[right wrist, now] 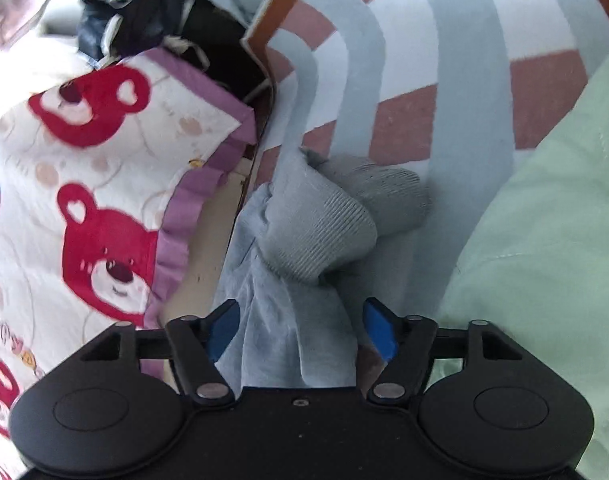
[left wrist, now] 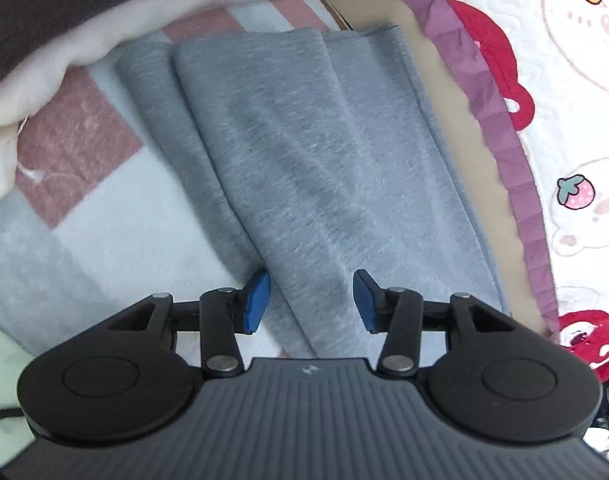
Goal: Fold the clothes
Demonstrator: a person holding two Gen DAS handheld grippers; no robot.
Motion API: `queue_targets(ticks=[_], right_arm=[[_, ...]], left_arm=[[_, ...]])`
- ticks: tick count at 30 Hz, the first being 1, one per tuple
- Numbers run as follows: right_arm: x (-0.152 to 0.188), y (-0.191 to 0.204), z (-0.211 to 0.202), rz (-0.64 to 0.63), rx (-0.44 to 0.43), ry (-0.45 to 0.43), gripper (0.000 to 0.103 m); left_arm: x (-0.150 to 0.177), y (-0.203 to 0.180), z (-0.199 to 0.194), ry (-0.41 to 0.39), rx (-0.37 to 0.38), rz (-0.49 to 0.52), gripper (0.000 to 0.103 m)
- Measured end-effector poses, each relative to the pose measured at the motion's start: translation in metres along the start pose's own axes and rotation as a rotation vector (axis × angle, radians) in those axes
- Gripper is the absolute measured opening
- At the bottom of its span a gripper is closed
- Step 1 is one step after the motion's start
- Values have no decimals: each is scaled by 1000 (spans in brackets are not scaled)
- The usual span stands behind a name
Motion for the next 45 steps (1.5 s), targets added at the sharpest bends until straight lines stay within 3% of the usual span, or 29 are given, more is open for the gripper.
queue_targets(ticks=[4,6,7,8,9,11,12,15,17,20,24,25,27,28,29,30,32,34,35,37,40,41,42,43,45], right_arm=[[-2,6,19,-102,93,28,76],[0,16,28,-189,137,22,79],[1,25,31,-249,147,14,71],[4,40,32,-333,138,-1,18],[9,60,30,-442,129,-18,18],[27,116,19,-726,113,-65,17],[31,128,14,-809,117,-99,15],[38,156,5,-1025,143,-184,15],[26,137,23,-1002,232,-135,15],[23,110,44,-955,314,-84,16],[33,89,46,-919,327,-90,21],[30,85,45,-886,314,-82,22],[24,74,42,-803,283,-60,36],[24,66,40,-719,257,-38,42],[23,57,37,-636,232,-17,54],[23,48,34,-553,206,5,59],[22,30,29,-386,154,47,62],[21,13,24,-219,103,88,66],[20,9,24,-182,91,101,66],[21,16,30,-247,105,89,66],[12,13,34,-160,16,25,66],[9,11,35,-121,-10,6,66],[8,6,33,-65,-29,-11,66],[7,2,32,-32,-39,-20,66],[8,1,33,-99,12,-22,66]], left_arm=[[-4,-2,-1,-88,-34,-19,47],[-2,-9,-9,-170,-156,32,47],[-1,-14,-14,-210,-230,80,47],[-1,-19,-18,-242,-303,146,48],[-2,-20,-23,-254,-341,180,49],[-9,-12,-33,-230,-327,168,49],[-13,-4,-39,-209,-304,130,50],[-25,25,-46,-130,-167,-82,51],[-27,32,-45,-136,-143,-124,52],[-30,15,-37,-183,-205,-28,57],[-28,-10,-17,-264,-283,117,83],[-27,-14,-12,-284,-298,147,84],[-27,-24,-1,-324,-327,206,82],[-27,-29,3,-342,-337,240,74],[-28,-33,6,-348,-344,282,30],[-30,-39,11,-347,-362,342,9],[-27,-56,15,-362,-456,504,9],[-22,-70,8,-406,-481,573,9],[-21,-73,-1,-427,-464,577,9],[-24,-73,-13,-439,-419,557,10],[-44,-47,-5,-322,-297,395,15],[-53,-30,3,-245,-229,289,31],[-59,-18,6,-209,-173,210,33],[-62,-10,5,-225,-133,164,34],[-65,-8,5,-218,-116,175,42]])
Point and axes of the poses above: each gripper's, at about its wrist camera, not at the fingertips, and z roughly the way its jaws point, y to its left, x to its underside, the point moved 1 cm from there along z, roughly the way its jaws point, and after that the axes turned 2 degrees about -z, right-handed, at the moved point
